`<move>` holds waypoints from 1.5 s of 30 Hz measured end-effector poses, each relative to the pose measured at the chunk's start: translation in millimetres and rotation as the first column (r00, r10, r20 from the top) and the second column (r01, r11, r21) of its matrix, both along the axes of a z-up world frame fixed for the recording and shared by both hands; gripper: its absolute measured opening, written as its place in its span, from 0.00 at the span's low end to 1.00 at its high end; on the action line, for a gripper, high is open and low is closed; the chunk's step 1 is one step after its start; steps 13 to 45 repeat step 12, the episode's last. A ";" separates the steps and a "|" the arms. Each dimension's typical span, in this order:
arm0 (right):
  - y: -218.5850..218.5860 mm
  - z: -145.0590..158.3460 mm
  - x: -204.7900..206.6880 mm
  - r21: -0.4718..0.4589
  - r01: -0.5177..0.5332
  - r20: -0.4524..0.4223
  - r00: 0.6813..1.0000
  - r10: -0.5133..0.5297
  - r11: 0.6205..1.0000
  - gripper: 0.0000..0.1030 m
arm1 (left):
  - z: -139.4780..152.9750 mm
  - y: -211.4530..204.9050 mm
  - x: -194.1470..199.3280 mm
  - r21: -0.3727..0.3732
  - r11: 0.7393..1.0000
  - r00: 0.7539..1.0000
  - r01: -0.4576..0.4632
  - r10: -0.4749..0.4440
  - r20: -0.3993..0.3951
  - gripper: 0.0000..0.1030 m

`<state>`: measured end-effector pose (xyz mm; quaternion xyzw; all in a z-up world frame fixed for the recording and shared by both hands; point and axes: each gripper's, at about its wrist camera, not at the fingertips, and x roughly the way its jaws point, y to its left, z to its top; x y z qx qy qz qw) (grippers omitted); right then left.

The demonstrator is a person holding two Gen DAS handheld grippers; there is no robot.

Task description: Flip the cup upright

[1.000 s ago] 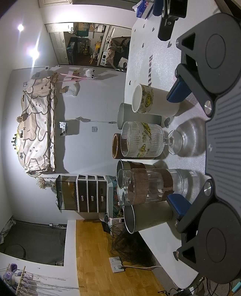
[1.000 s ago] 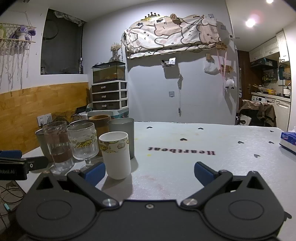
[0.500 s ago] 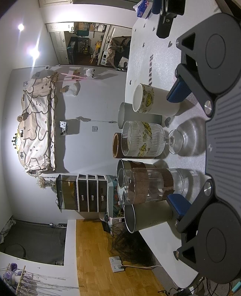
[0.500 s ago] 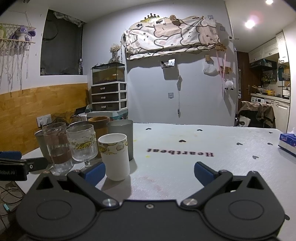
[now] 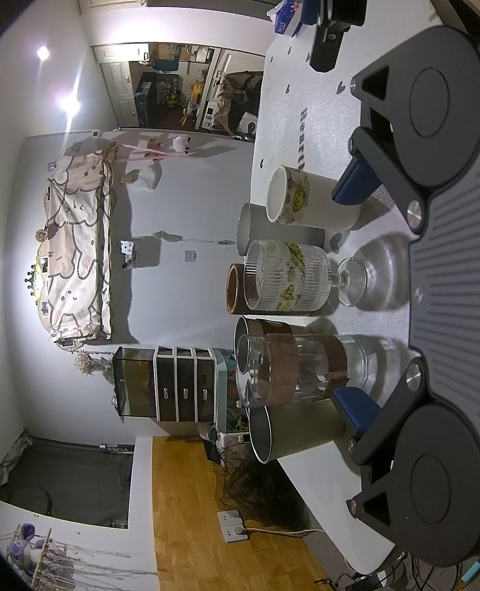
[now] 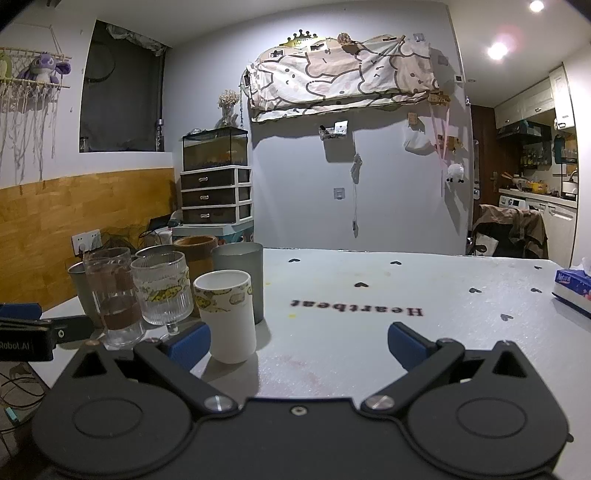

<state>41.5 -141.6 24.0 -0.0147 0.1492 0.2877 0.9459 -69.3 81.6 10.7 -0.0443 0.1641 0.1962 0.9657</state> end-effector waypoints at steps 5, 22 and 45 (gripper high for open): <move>0.5 -0.6 -0.5 -0.001 -0.001 0.000 1.000 0.001 1.000 1.00 | 0.1 -0.2 0.3 -0.001 1.000 1.000 0.001 -0.001 -0.001 1.00; 0.1 -0.5 0.0 -0.001 0.000 0.000 1.000 0.000 1.000 1.00 | 0.6 0.9 -0.4 -0.003 1.000 1.000 0.000 0.000 -0.001 1.00; 0.1 -0.5 0.0 -0.001 0.000 0.000 1.000 0.000 1.000 1.00 | 0.6 0.9 -0.4 -0.003 1.000 1.000 0.000 0.000 -0.001 1.00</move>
